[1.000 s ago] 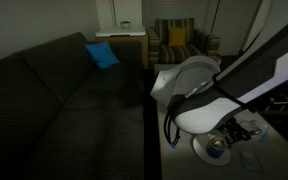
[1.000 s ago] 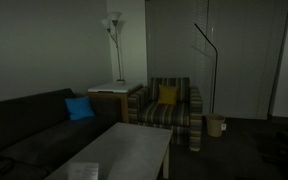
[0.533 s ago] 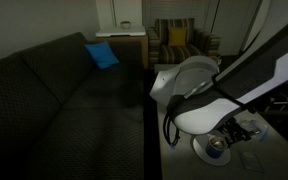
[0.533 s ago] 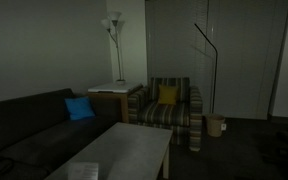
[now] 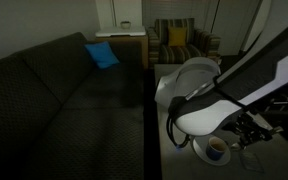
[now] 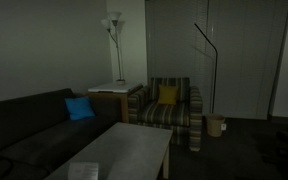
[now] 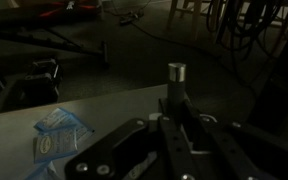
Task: Use the spoon to stir in the cup
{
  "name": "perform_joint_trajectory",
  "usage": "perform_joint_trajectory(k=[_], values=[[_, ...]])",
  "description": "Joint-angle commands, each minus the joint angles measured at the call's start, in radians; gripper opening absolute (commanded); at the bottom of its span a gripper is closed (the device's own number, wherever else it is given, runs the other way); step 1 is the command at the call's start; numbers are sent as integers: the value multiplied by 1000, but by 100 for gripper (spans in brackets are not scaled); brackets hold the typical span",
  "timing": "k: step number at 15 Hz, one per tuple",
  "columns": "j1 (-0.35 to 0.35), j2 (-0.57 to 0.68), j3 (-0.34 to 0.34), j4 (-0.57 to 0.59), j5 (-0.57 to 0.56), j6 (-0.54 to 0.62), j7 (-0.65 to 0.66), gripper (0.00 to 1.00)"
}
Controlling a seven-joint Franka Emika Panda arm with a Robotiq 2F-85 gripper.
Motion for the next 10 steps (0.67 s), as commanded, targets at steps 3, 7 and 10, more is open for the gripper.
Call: perform_joint_trajectory(k=[3,7,10], values=[[-5,0,-2,0,2,-3,13,4],[-10,0,1,1,7,13,25,4],[-15,0,5,2,10,39,34,4]])
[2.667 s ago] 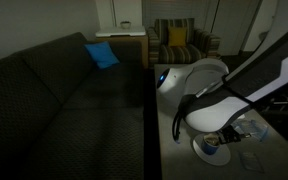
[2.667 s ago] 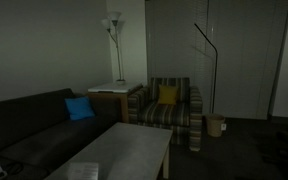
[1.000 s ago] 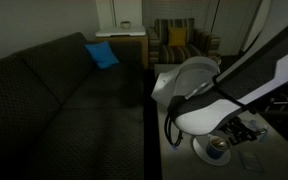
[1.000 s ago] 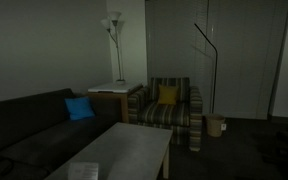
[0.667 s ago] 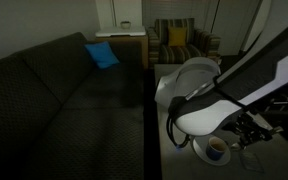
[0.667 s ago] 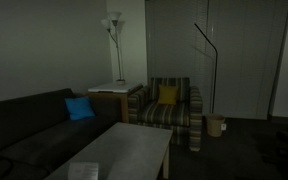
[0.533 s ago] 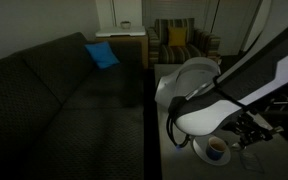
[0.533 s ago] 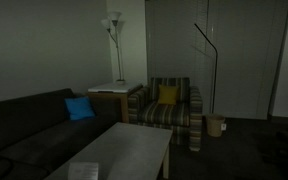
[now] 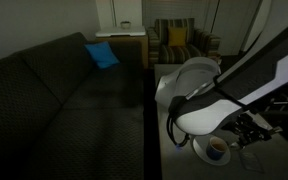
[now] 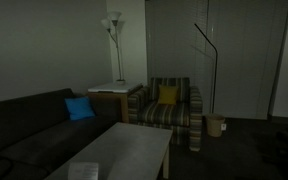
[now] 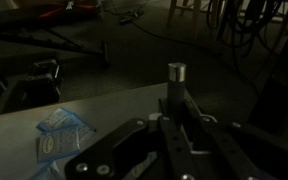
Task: Use the spoon to stir in the cup
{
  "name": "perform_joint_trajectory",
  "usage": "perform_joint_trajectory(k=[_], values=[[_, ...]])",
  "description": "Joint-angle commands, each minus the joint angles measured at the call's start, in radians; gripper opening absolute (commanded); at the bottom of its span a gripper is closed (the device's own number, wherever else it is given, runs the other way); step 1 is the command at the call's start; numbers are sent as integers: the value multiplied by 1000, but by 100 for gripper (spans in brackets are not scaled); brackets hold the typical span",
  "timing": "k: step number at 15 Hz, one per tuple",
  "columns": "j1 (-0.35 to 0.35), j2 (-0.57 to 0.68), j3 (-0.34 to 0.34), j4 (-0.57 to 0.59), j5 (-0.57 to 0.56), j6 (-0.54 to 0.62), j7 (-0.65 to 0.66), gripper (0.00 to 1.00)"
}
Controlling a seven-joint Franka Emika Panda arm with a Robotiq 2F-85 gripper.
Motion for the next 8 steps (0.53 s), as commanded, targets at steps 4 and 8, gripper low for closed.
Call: perform_joint_trajectory(k=[4,8], values=[[-21,0,6,4,14,109,30,4],[-23,0,2,1,19,160,36,4]])
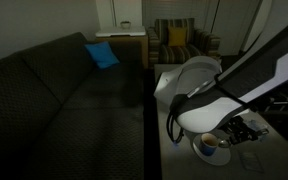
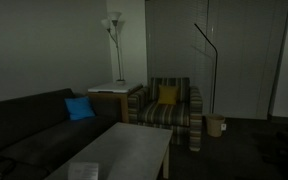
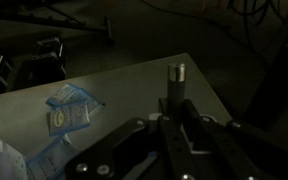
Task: Use the spoon to stir in the cup
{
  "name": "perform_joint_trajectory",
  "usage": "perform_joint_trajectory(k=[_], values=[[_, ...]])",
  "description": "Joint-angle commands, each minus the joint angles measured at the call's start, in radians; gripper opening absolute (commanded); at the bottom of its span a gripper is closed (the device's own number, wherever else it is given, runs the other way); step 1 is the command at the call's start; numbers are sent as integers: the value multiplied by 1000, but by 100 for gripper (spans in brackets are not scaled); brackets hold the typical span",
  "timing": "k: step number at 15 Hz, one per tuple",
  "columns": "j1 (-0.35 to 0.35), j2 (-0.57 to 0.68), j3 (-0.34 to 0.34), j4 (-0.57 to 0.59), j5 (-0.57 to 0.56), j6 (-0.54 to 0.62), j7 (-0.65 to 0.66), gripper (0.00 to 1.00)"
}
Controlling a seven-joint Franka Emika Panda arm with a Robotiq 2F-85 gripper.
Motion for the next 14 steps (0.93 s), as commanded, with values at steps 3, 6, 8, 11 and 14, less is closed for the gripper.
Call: perform_joint_trajectory(k=[3,6,8,11,14], values=[[-15,0,-1,-3,27,46,19,4],[-31,-10,16,-18,39,42,7,4],[-38,-34,25,-51,49,34,-21,4],[-45,-66,36,-91,60,15,-33,4],[-45,-110,42,-137,56,-19,-71,4]])
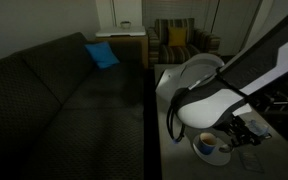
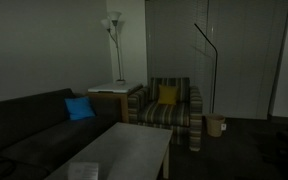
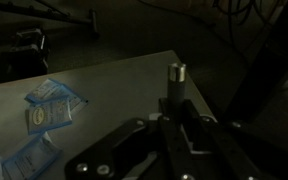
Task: Use the spoon to stir in the cup
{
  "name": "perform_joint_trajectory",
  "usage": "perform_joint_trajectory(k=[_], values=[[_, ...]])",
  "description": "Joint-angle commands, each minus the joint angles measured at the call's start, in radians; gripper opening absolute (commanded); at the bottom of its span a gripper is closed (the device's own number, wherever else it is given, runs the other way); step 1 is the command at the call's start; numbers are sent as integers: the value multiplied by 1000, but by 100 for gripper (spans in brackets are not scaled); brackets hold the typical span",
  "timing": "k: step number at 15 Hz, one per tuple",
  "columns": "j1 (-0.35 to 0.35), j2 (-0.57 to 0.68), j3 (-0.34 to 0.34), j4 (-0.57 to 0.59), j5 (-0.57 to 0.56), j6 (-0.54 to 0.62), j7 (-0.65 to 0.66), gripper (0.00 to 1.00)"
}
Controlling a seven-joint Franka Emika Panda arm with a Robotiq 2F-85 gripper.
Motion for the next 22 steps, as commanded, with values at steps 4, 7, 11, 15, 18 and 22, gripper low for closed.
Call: perform_joint_trajectory(k=[4,7,11,15,18,22], values=[[-9,-149,9,-150,1,-42,3,4],[0,-145,-5,-122,-9,-10,78,4],[2,-73,-11,-26,-9,14,91,4],[7,8,-17,66,-1,17,65,4],[11,62,-24,129,4,18,61,4],[14,29,-33,77,5,51,70,4]])
